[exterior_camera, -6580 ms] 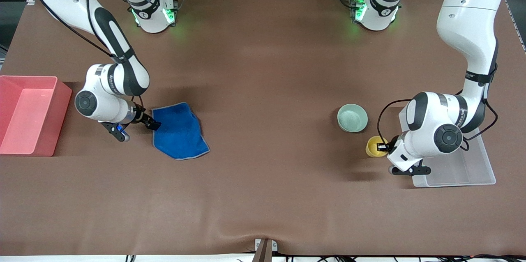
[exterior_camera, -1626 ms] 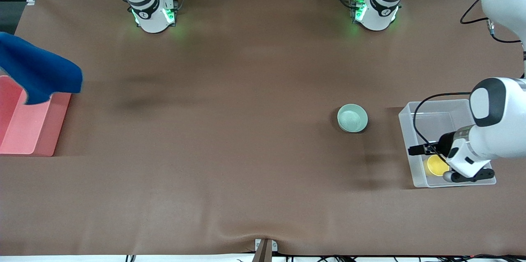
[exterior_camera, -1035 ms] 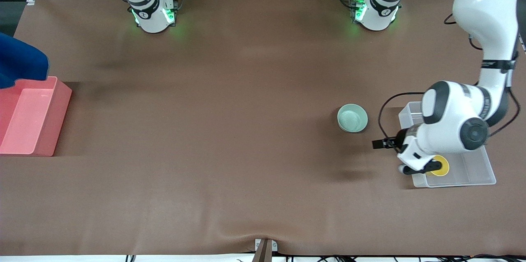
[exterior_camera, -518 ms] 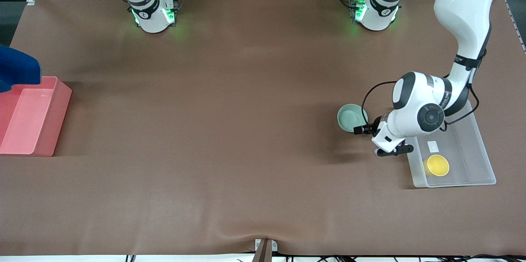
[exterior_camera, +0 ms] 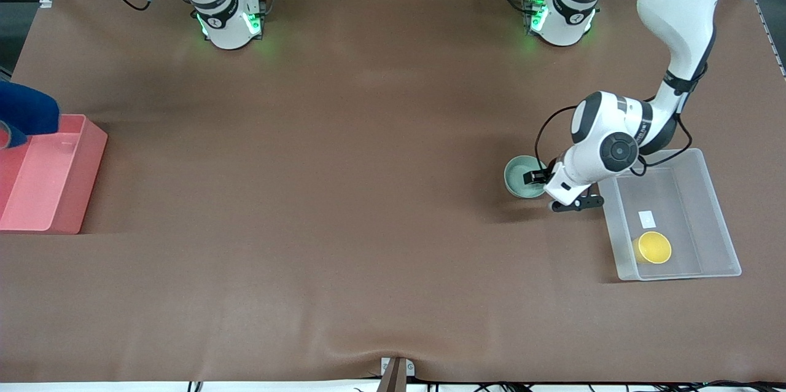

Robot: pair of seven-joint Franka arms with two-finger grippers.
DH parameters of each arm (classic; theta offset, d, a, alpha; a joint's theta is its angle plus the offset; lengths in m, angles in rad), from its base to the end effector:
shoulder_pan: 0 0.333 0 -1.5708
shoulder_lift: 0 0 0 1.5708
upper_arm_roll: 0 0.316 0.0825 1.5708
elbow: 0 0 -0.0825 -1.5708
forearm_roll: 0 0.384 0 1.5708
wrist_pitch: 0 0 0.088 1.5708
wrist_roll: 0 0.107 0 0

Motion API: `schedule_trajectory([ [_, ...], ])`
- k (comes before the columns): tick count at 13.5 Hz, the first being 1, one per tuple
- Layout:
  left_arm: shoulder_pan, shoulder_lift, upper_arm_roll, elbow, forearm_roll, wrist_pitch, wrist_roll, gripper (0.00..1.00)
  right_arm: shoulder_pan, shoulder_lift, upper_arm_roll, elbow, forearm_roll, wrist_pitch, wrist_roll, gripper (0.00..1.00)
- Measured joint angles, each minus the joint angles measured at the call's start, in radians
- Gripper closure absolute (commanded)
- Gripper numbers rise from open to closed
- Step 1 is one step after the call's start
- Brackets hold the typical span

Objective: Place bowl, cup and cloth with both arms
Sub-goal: 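Hold the cloth over the pink bin while the left gripper reaches the bowl, then grasp the green bowl rim with the left gripper and lift it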

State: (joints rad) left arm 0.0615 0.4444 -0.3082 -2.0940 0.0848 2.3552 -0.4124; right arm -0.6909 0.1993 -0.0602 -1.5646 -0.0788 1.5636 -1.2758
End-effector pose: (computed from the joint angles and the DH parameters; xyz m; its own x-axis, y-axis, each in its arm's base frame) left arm 0.5488 -0.1380 0.2036 0.9777 0.1153 -0.1756 0.1192 -0.9928 0.0116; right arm 0.4355 -0.4143 0.5119 0.8468 0.5123 -0.1430 0.4901 -0.8561 -0.1641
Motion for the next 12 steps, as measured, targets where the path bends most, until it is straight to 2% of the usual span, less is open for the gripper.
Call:
schedule_trajectory([
  [1,-0.003,0.0,0.0,-0.003,0.021,0.0,-0.006,0.7,0.0,0.011,0.004,0.0,0.001,0.016,-0.029,1.0],
  [2,-0.003,0.0,0.0,-0.004,0.039,0.001,-0.009,0.85,0.0,0.023,0.006,-0.002,0.002,0.033,-0.066,1.0],
  [3,-0.002,0.0,0.001,-0.004,0.049,0.001,-0.01,0.97,0.0,0.038,0.008,-0.004,0.003,0.051,-0.107,1.0],
  [4,-0.002,0.0,0.002,-0.004,0.05,0.001,-0.01,1.0,0.0,0.051,0.007,-0.005,0.009,0.066,-0.148,1.0],
  [8,0.001,-0.02,0.003,0.019,0.05,-0.002,-0.014,1.0,-0.01,0.081,0.003,-0.006,0.037,0.115,-0.269,1.0],
  [10,0.007,-0.028,0.006,0.069,0.05,-0.046,-0.027,1.0,-0.011,0.092,0.004,-0.007,0.057,0.121,-0.289,1.0],
  [12,0.017,-0.029,0.007,0.15,0.047,-0.149,-0.029,1.0,-0.01,0.1,0.01,-0.02,0.083,0.138,-0.312,1.0],
])
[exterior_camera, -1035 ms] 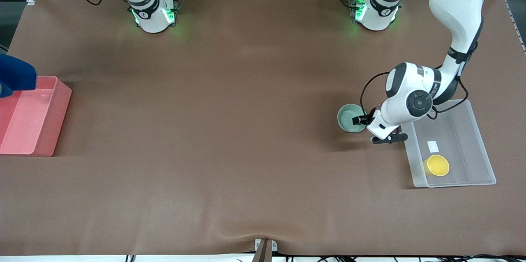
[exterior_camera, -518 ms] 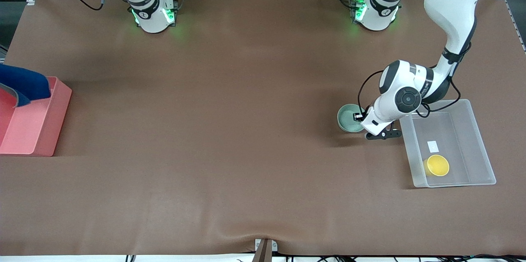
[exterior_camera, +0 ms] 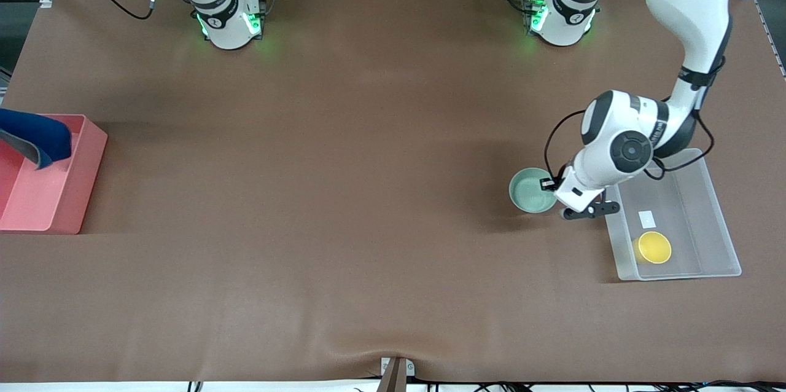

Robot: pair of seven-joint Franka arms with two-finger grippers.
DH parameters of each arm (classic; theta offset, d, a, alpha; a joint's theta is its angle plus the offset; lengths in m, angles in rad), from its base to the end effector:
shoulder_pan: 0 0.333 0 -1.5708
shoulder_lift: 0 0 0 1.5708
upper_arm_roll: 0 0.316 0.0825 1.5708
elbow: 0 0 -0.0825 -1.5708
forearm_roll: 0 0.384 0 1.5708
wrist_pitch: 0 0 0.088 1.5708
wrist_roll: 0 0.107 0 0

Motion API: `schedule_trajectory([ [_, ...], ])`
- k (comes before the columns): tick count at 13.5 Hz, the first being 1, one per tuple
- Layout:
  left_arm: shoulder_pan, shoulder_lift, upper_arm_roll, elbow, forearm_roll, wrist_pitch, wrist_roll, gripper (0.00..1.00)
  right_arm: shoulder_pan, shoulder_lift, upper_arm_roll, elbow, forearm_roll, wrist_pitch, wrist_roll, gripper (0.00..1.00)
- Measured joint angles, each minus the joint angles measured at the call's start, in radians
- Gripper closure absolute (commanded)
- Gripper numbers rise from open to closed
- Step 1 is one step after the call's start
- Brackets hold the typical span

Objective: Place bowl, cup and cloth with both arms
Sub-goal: 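Grasp the green bowl rim with the left gripper and lift it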

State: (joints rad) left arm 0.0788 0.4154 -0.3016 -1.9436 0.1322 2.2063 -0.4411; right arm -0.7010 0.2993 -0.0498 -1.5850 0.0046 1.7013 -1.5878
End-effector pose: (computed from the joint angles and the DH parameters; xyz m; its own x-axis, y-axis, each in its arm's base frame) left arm 0.5918 -0.1227 0.2659 0.9806 0.1492 -0.1272 0.1463 -0.9887 -0.0324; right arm 0.4628 -0.4270 0.4497 0.6693 0.7430 -0.0072 0.7297 -0.6591 -0.1818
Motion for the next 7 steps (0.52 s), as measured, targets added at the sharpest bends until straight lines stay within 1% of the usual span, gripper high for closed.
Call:
schedule_trajectory([
  [2,0.022,-0.002,0.001,0.097,-0.021,-0.101,0.004,1.0,0.003,0.002,0.004,-0.026,0.009,0.041,-0.015,1.0],
  [4,0.065,-0.006,0.001,0.175,-0.06,-0.167,0.054,1.0,0.003,0.009,0.004,-0.048,0.01,0.081,-0.036,1.0],
  [7,0.149,-0.017,0.004,0.235,-0.073,-0.235,0.172,1.0,0.0,0.037,0.001,-0.057,0.01,0.118,-0.093,1.0],
])
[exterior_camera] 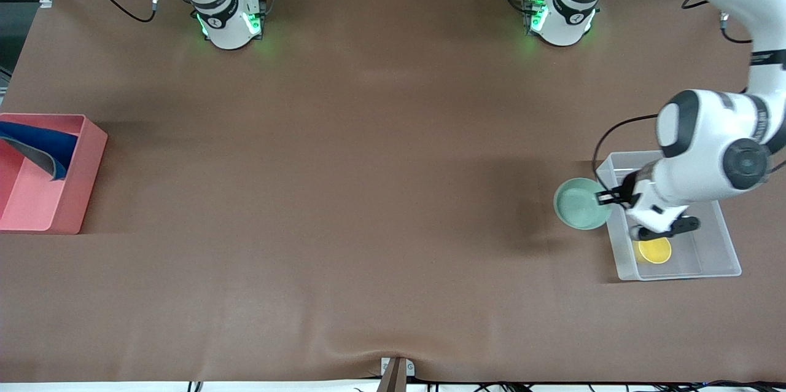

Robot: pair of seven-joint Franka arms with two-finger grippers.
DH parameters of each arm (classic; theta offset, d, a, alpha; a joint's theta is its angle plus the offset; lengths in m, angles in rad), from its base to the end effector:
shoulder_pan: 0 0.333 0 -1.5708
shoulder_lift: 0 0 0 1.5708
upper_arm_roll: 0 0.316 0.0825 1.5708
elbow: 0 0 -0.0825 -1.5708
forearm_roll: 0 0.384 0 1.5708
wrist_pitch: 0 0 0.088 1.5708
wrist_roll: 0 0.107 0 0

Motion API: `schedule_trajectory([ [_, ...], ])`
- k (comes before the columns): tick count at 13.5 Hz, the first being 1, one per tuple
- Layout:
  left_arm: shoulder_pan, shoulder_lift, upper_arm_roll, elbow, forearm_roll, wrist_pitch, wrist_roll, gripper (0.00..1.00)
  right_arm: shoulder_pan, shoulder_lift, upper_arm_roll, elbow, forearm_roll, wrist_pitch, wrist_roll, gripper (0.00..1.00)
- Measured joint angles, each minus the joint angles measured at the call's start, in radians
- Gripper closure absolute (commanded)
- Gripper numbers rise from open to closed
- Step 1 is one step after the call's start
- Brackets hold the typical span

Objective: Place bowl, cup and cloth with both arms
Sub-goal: 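Grasp the green bowl rim with the left gripper and lift it, then lower the bowl into the clear bin while the right gripper drops the cloth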

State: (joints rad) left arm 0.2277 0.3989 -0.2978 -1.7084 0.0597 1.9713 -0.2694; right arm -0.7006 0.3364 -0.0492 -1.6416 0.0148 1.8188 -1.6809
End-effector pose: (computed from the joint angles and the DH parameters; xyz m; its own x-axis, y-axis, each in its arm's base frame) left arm 0.6430 -0.0240 0.3585 0.9745 0.1835 -0.1294 0.1887 -0.9816 0.0289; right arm 0.4693 -0.4313 0.4084 0.6005 0.7995 0.0148 0.7910 -0.5912 -0.1574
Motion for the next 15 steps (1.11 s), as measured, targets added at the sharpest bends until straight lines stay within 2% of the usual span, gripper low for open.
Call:
schedule_trajectory([
  [5,0.173,-0.002,0.006,0.061,0.0,-0.072,0.256,1.0,-0.004,0.091,-0.003,-0.004,0.004,0.164,-0.086,1.0],
  [7,0.235,0.003,0.008,0.06,0.0,-0.077,0.313,1.0,-0.006,0.133,-0.003,-0.004,0.034,0.232,-0.155,1.0],
  [8,0.258,0.012,0.008,0.058,0.0,-0.077,0.328,1.0,-0.007,0.151,-0.003,-0.004,0.051,0.268,-0.194,0.84],
  [9,0.274,0.028,0.008,0.056,0.0,-0.077,0.338,1.0,-0.007,0.166,-0.003,-0.002,0.062,0.305,-0.228,0.01],
  [11,0.299,0.068,0.009,0.054,0.0,-0.07,0.368,1.0,-0.007,0.193,-0.003,0.008,0.075,0.354,-0.268,0.0],
  [15,0.33,0.115,0.009,0.017,0.013,0.015,0.392,1.0,-0.007,0.208,-0.002,0.036,0.086,0.364,-0.283,0.0],
])
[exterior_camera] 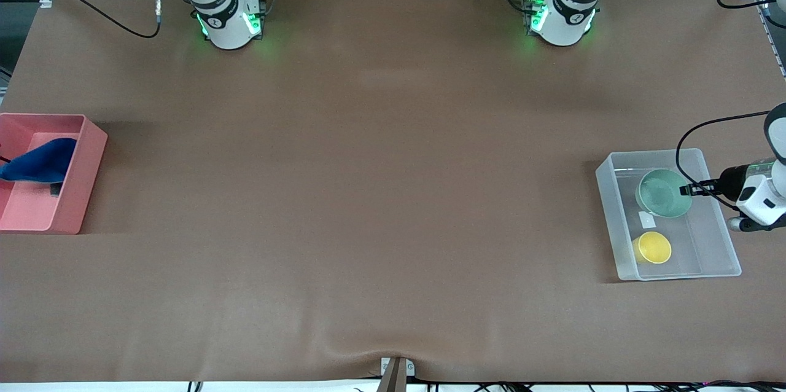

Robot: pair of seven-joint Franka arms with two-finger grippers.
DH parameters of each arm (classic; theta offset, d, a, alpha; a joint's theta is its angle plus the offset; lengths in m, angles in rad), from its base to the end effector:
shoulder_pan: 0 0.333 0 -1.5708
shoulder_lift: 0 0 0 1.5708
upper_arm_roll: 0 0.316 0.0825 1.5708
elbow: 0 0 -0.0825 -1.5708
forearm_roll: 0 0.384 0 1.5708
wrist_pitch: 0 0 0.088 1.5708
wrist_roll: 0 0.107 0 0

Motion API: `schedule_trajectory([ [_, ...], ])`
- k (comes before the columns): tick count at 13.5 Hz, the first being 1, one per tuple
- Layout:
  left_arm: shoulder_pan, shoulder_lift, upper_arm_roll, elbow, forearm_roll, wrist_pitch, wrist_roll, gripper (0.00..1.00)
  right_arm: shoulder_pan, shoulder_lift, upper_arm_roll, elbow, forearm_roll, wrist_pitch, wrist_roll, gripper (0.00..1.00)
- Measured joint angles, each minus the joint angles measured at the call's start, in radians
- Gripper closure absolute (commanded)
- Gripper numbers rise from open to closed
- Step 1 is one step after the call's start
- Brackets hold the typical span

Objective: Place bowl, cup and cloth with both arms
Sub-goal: 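Lower the bowl into the clear bin while the right gripper drops the cloth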

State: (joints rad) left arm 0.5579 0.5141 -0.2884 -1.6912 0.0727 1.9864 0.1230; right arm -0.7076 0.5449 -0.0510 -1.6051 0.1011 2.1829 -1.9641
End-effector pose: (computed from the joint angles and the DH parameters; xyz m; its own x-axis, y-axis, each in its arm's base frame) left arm 0.6192 0.1941 0.2943 0.9758 0.1198 -0.1831 0.1404 -0.9846 0.1041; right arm 0.5083 -0.4702 0.3158 0.4011 0.9151 0.0413 0.9138 -0.4029 0.0524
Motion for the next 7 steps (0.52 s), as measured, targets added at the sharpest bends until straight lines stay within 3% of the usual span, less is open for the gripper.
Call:
schedule_trajectory([
  [7,0.031,0.032,0.0,-0.06,0.02,0.116,0.013,1.0,0.064,-0.041,0.014,0.052,0.004,-0.063,0.076,0.0],
])
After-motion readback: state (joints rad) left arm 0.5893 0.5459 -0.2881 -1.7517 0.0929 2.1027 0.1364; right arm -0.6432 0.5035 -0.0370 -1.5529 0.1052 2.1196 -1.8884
